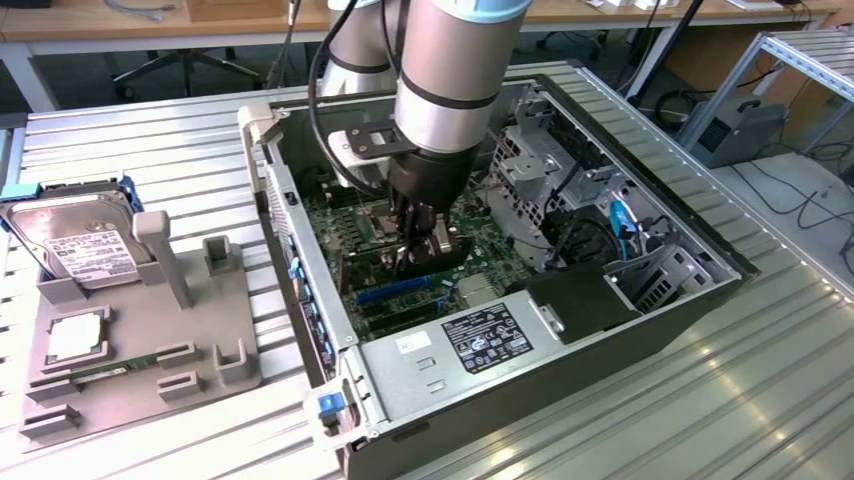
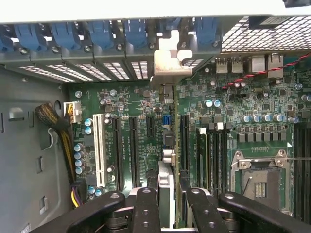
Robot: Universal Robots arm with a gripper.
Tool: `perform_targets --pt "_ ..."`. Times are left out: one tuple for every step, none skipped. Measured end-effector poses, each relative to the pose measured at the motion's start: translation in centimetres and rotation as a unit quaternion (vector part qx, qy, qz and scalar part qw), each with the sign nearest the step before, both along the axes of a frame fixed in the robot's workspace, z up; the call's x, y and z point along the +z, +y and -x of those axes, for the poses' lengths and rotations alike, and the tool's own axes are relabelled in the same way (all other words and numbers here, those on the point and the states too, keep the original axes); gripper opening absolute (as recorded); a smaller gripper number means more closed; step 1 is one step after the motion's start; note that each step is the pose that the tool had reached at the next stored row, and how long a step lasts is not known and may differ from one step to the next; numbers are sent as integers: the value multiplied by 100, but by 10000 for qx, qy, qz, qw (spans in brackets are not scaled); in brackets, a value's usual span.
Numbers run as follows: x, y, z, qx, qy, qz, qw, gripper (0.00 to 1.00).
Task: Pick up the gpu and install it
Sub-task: 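Insert the gpu into the slot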
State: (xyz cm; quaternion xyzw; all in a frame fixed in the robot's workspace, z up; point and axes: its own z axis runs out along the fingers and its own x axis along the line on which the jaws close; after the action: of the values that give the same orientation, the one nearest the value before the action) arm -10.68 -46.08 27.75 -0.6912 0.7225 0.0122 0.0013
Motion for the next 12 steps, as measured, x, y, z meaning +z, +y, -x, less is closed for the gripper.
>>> perform_targets --pt "-1 0 5 -10 0 0 10000 27" --pt "-2 0 10 -11 -1 1 10000 27" --pt "-2 0 18 -10 0 2 10000 27" --pt "-2 0 34 -10 0 4 10000 27" --pt "-4 0 47 -10 0 4 10000 27" --pt "-5 0 57 -10 0 5 10000 27" --pt "-6 0 63 -10 0 7 10000 27" --pt "-8 0 68 -10 0 10 10000 27" --pt "-10 0 75 -10 0 13 10000 27" --pt "-13 0 83 -10 0 16 10000 27" --pt "-15 0 90 -10 0 18 10000 27" --pt "-20 0 98 -10 0 22 10000 27"
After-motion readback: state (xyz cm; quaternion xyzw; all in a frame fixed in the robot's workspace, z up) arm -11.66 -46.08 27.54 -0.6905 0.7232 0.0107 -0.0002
